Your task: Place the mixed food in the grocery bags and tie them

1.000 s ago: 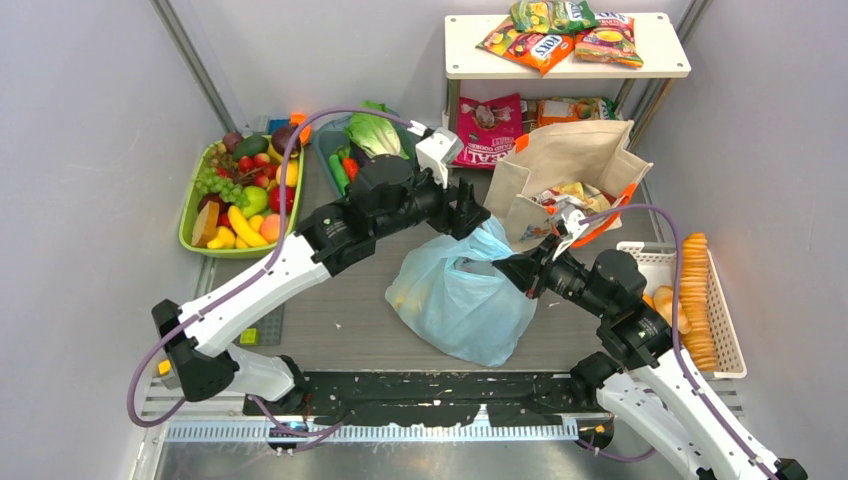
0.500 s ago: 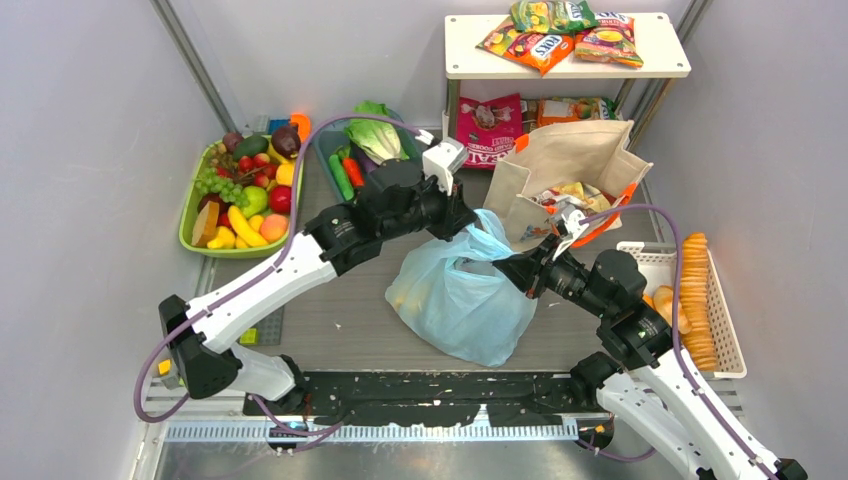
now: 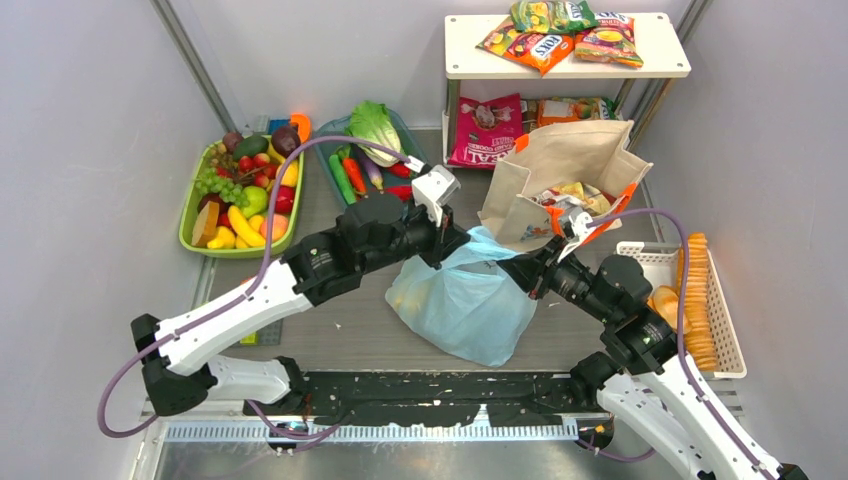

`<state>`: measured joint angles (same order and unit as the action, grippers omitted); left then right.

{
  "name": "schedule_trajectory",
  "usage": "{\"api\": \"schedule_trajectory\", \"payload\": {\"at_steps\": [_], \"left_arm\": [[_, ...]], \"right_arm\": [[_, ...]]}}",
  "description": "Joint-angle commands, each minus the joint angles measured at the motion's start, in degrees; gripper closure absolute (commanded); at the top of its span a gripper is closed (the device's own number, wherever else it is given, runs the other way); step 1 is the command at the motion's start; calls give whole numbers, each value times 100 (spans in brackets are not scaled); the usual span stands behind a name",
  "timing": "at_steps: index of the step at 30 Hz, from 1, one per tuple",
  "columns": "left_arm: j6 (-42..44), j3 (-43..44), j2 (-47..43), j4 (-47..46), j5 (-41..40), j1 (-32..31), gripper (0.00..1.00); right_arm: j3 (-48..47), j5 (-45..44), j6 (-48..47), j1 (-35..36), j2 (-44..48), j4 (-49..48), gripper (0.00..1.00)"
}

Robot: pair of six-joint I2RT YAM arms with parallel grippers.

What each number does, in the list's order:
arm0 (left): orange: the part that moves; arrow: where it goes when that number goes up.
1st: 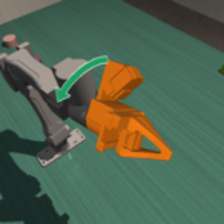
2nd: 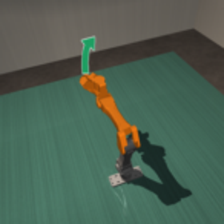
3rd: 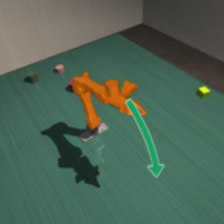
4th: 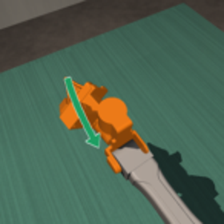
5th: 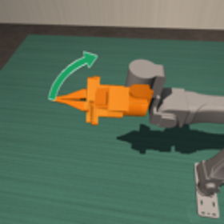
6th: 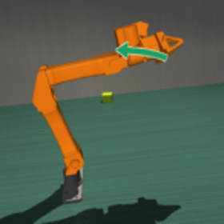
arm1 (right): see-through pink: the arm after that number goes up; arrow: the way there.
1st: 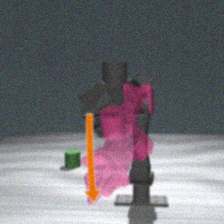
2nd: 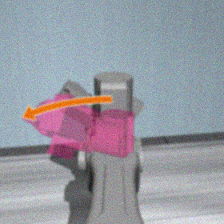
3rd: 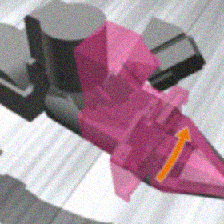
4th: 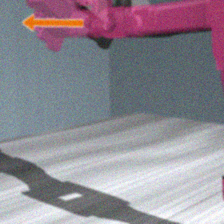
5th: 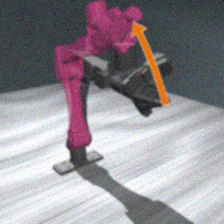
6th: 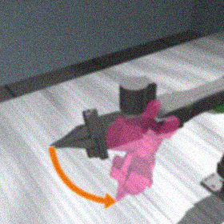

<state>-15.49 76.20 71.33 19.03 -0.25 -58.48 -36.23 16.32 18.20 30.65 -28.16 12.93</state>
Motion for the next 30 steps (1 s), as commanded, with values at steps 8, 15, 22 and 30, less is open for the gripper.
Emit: {"api": "schedule_trajectory", "payload": {"at_steps": [8, 15, 22, 30], "left_arm": [[-461, -1126, -418, -792, -504, -608, 100], [-1012, -1427, 240, -1637, -56, -642, 100], [-1146, -1455, 967, -2257, -269, -629, 100], [-1495, -1434, 1534, -3173, -310, -366, 100]], "right_arm": [[-221, -142, -35, -5, -121, 148, 95], [-409, -45, -167, -7, -305, 256, 95], [-656, -107, -404, 2, -404, 456, 95], [-933, -170, -599, 35, -582, 713, 95]]}}
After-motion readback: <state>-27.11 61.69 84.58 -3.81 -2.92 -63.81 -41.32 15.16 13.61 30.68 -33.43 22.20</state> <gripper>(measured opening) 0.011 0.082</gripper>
